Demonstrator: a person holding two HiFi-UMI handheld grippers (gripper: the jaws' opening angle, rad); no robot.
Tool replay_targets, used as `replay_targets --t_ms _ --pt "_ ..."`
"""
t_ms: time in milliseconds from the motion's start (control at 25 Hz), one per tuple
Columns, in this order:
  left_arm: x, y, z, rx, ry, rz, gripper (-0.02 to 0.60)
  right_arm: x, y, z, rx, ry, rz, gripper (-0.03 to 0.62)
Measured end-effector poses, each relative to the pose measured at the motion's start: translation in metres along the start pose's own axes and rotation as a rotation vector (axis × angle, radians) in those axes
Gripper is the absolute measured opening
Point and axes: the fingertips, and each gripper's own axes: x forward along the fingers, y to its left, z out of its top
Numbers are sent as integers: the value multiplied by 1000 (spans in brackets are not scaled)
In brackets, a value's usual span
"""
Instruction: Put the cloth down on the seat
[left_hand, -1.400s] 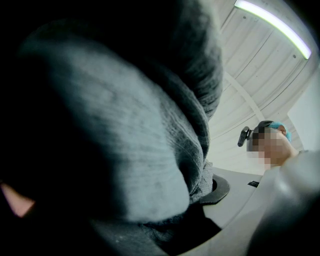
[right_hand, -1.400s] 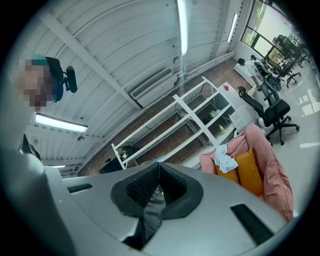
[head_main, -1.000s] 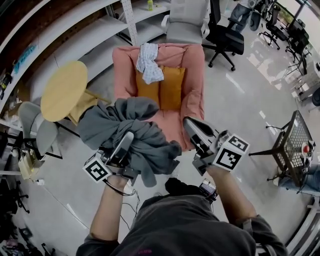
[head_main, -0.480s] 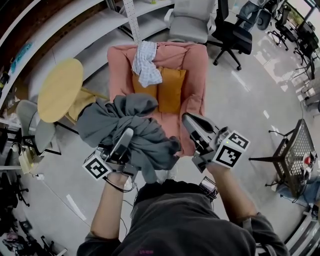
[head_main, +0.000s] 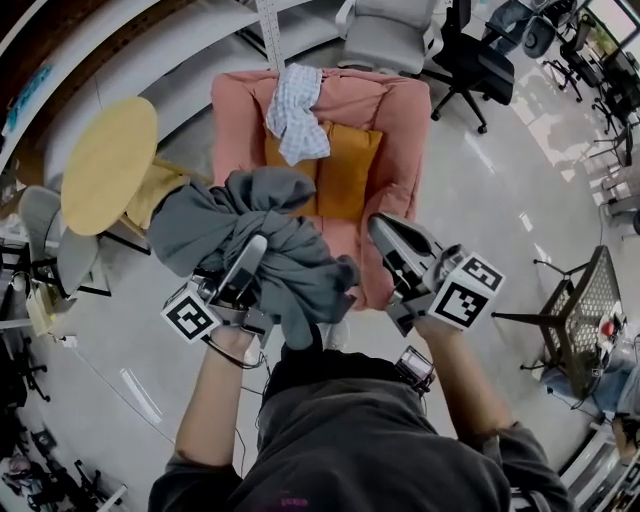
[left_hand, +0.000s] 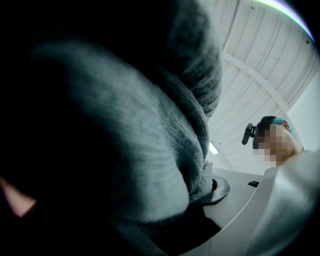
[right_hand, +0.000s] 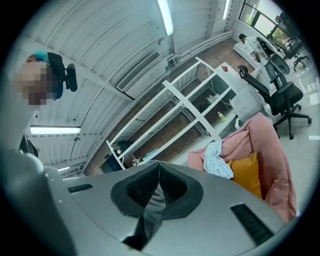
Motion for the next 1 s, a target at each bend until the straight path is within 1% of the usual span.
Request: replay_targets --t_ms 120,320,480,560,680,760,880,1000 --pt "10 19 12 -10 -3 8 311 22 -14 -4 -1 17 -12 15" --pt "9 73 18 -88 3 32 311 58 -39 -19 24 52 -39 15" --pt "10 122 29 -99 1 63 311 81 -61 -40 42 104 -72 15" --pt "9 151 38 -80 -5 91 311 89 -71 -51 48 135 -92 15" --pt "7 195 55 -27 -13 171 311 95 -84 -65 54 181 -124 15" --pt "9 215 63 -10 -17 194 311 96 -91 -73 60 212 -144 15" --pt "13 229 79 30 -29 201 311 99 -97 -79 65 241 -163 15" --pt "16 228 99 132 -49 209 311 111 -102 -87 72 264 -155 15"
